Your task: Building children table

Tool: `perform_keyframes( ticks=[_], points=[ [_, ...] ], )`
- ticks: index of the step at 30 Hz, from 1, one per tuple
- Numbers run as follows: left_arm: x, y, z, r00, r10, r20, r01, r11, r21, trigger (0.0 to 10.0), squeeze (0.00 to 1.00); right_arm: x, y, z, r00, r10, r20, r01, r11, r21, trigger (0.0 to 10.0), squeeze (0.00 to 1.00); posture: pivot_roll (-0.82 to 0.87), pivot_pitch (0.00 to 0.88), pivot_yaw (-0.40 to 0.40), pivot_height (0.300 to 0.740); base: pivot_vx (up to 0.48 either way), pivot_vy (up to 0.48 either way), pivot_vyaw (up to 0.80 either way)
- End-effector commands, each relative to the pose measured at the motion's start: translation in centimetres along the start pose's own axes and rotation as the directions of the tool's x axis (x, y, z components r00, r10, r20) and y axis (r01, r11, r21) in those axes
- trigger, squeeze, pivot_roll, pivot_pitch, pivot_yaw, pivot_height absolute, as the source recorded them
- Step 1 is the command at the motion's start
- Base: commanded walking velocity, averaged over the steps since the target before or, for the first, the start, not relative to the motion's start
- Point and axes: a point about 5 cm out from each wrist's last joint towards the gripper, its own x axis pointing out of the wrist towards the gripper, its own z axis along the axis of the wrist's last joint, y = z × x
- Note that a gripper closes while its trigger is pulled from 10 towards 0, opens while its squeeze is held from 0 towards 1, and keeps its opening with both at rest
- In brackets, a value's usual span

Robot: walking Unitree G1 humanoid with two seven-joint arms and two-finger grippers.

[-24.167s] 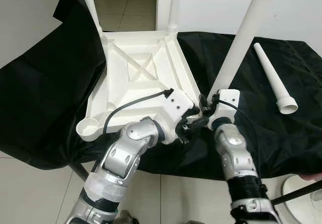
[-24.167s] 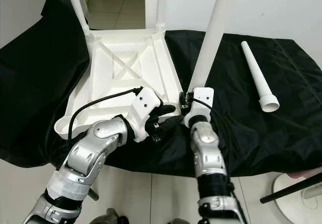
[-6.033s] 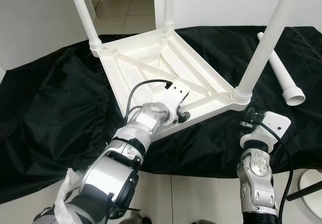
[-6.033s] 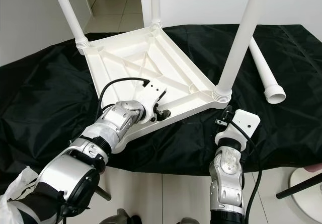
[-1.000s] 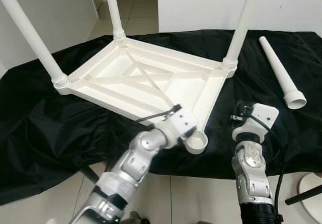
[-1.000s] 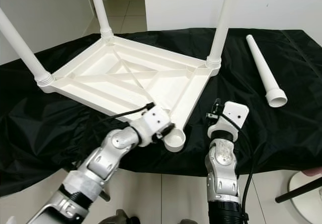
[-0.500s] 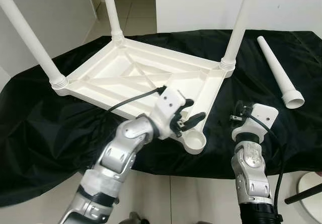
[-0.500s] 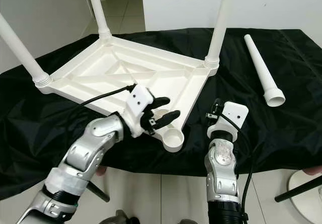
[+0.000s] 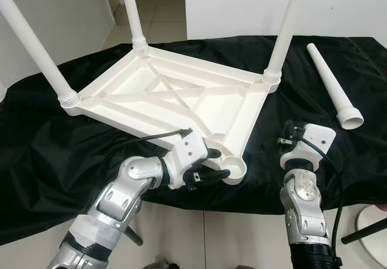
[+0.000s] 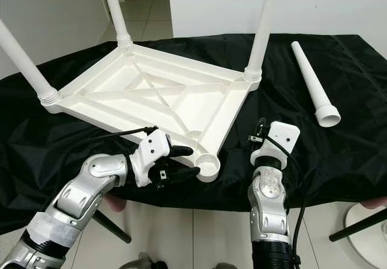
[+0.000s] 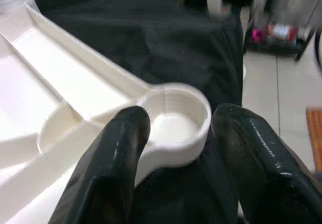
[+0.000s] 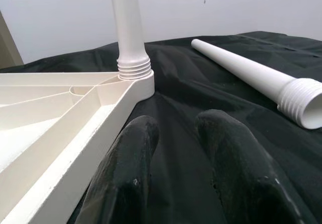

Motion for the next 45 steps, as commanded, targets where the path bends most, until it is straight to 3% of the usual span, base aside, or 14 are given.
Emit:
perform_keyframes(
  ticks=[1, 3, 6, 12, 17, 20, 25, 28, 40, 45],
  points=[
    [-0.1, 0.4, -0.6, 0.998, 0.035, -0.047, -0.034, 0.999, 0.021, 10.0, 0.00, 0.1, 0.0, 0.0, 1.000, 0.005, 0.000, -0.005, 1.000, 0.004, 10.0, 0.00, -0.08, 0.000, 0.079, 0.740, 0.000, 0.000, 0.00],
    [0.4, 1.7, -1.1, 0.986, 0.146, -0.087, -0.143, 0.989, 0.031, 10.0, 0.00, 0.1, -0.1, 0.1, 1.000, 0.008, 0.002, -0.008, 1.000, -0.001, 10.0, 0.00, -0.08, 0.000, 0.077, 0.740, 0.000, 0.000, 0.00],
    [0.7, 2.8, -1.2, 0.967, 0.228, -0.110, -0.225, 0.974, 0.043, 10.0, 0.00, 0.0, -0.1, 0.2, 1.000, 0.012, 0.003, -0.012, 1.000, -0.003, 10.0, 0.00, -0.09, 0.000, 0.074, 0.740, 0.000, 0.000, 0.00],
    [0.5, 4.1, -1.7, 0.941, 0.309, -0.140, -0.306, 0.951, 0.045, 10.0, 0.00, -0.2, -0.2, 0.2, 1.000, 0.016, 0.001, -0.016, 1.000, -0.008, 10.0, 0.00, -0.09, 0.000, 0.075, 0.740, 0.000, 0.000, 0.00],
    [0.4, 4.4, -1.9, 0.935, 0.319, -0.154, -0.313, 0.948, 0.064, 10.0, 0.00, -0.2, -0.3, 0.2, 1.000, 0.015, 0.000, -0.015, 1.000, -0.009, 10.0, 0.00, -0.10, 0.001, 0.075, 0.740, 0.000, 0.000, 0.00],
    [0.8, 4.2, -2.4, 0.938, 0.291, -0.186, -0.268, 0.953, 0.141, 10.0, 0.00, -0.3, -0.4, 0.2, 1.000, 0.012, -0.003, -0.012, 1.000, -0.012, 10.0, 0.00, -0.10, 0.008, 0.077, 0.740, 0.000, 0.000, 0.00],
    [1.9, 3.4, -2.4, 0.949, 0.254, -0.189, -0.225, 0.961, 0.162, 10.0, 0.00, -0.4, -0.5, 0.2, 1.000, 0.004, -0.004, -0.004, 1.000, -0.012, 10.0, 0.00, -0.11, 0.020, 0.086, 0.740, 0.000, 0.000, 0.00],
    [2.2, 3.2, -2.4, 0.951, 0.248, -0.187, -0.218, 0.962, 0.165, 10.0, 0.00, -0.5, -0.6, 0.2, 1.000, 0.003, -0.004, -0.003, 1.000, -0.011, 10.0, 0.00, -0.11, 0.020, 0.086, 0.740, 0.000, 0.000, 0.00],
    [6.0, 0.8, -0.8, 0.975, 0.195, -0.102, -0.182, 0.975, 0.125, 10.0, 0.00, -0.5, -0.5, 0.3, 1.000, -0.005, -0.005, 0.005, 1.000, -0.006, 10.0, 0.00, -0.11, 0.031, 0.093, 0.740, 0.000, 0.000, 0.00],
    [6.7, 0.4, -0.4, 0.979, 0.184, -0.086, -0.172, 0.976, 0.130, 10.0, 0.00, -0.3, -0.6, 0.4, 1.000, -0.008, -0.001, 0.008, 1.000, -0.008, 10.0, 0.00, -0.11, 0.032, 0.096, 0.740, 0.000, 0.000, 0.00]
  ],
)
